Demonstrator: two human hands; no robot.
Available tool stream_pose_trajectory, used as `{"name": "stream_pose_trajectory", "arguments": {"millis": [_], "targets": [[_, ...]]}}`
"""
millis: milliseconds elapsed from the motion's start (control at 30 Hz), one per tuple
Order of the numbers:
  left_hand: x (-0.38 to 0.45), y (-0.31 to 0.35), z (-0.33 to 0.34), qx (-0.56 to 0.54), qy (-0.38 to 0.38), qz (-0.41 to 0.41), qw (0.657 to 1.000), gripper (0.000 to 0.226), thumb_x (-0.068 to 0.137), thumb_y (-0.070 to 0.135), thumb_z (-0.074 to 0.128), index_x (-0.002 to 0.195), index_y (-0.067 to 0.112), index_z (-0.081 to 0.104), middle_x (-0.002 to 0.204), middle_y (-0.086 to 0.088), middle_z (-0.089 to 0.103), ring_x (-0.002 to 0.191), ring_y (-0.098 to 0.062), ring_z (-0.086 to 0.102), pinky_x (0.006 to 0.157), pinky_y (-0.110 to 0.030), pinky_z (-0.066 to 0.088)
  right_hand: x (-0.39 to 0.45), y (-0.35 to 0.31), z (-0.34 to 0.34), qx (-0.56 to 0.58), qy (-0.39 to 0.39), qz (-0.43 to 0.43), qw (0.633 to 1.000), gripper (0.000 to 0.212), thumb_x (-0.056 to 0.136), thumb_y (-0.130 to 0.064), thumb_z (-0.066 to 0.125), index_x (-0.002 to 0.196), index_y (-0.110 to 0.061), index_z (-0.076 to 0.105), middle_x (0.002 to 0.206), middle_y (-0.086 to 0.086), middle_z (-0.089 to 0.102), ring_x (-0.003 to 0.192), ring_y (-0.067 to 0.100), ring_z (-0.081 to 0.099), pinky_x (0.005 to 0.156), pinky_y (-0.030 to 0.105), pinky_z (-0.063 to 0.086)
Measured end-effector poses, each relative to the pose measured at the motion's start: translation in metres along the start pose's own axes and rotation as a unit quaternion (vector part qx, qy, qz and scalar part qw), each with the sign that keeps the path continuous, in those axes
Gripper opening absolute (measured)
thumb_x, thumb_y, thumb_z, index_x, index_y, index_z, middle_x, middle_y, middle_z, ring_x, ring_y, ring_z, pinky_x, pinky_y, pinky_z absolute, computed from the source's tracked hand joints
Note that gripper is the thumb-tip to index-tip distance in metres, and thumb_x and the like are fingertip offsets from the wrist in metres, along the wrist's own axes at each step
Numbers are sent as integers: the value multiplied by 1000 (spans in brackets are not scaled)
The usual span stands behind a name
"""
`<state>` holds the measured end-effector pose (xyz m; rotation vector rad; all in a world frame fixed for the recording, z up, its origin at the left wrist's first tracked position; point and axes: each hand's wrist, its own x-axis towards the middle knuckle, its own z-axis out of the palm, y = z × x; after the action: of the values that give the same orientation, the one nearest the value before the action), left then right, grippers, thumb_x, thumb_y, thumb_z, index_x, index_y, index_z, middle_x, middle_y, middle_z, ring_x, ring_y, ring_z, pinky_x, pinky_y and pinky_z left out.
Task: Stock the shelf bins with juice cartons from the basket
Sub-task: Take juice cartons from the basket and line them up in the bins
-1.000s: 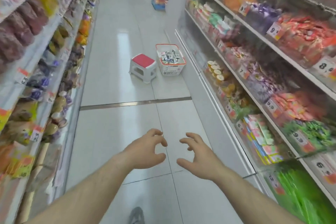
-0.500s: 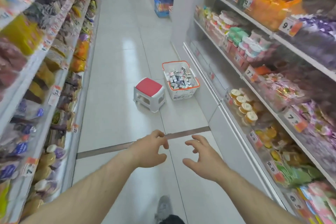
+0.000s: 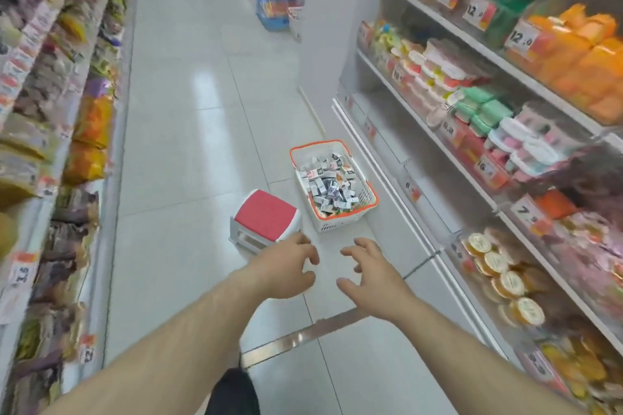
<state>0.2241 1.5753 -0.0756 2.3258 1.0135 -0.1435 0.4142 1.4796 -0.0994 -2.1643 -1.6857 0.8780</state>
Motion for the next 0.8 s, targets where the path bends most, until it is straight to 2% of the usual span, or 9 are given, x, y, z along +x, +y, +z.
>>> {"name": "stream_pose_trajectory", "arguments": {"millis": [133, 300, 467, 633, 800], "targets": [[83, -60, -57, 20, -37, 35, 998, 31, 91, 33, 53, 122, 29, 56, 139, 7, 38, 120, -18, 50, 97, -34, 42, 90, -31, -16, 11, 21, 39, 999, 55, 86, -43, 62, 137, -30, 44, 152, -9, 18, 111, 12, 54, 94, 34, 48], [190, -93, -109, 36, -96, 68, 992, 31, 89, 33, 55, 120, 30, 57, 140, 7, 36, 120, -19, 52, 97, -38, 45, 183, -43, -53, 46, 50, 72, 995, 54, 87, -40, 63, 137, -29, 45, 150, -11, 22, 115, 11, 51, 96, 32, 46], [316, -96, -148, 70, -112, 93, 987, 33, 89, 29, 57, 122, 28, 57, 143, 5, 36, 122, -22, 51, 100, -37, 43, 282, 0, -84, 86, 85, 98, 988, 52, 87, -34, 65, 135, -25, 48, 145, -7, 27, 115, 15, 52, 96, 34, 45], [437, -91, -179, 79, -105, 96, 987, 33, 87, 23, 58, 120, 22, 60, 136, 2, 44, 122, -21, 51, 97, -33, 43, 391, 59, -121, 121, 84, 113, 983, 55, 86, -35, 66, 137, -23, 49, 150, -7, 25, 129, 14, 43, 104, 32, 40], [530, -77, -204, 52, -102, 115, 987, 28, 85, 20, 57, 112, 22, 63, 126, 2, 49, 118, -17, 52, 97, -32, 43, 448, 96, -162, 158, 97, 149, 971, 53, 87, -32, 67, 136, -22, 50, 148, -6, 28, 122, 17, 48, 102, 31, 40]]}}
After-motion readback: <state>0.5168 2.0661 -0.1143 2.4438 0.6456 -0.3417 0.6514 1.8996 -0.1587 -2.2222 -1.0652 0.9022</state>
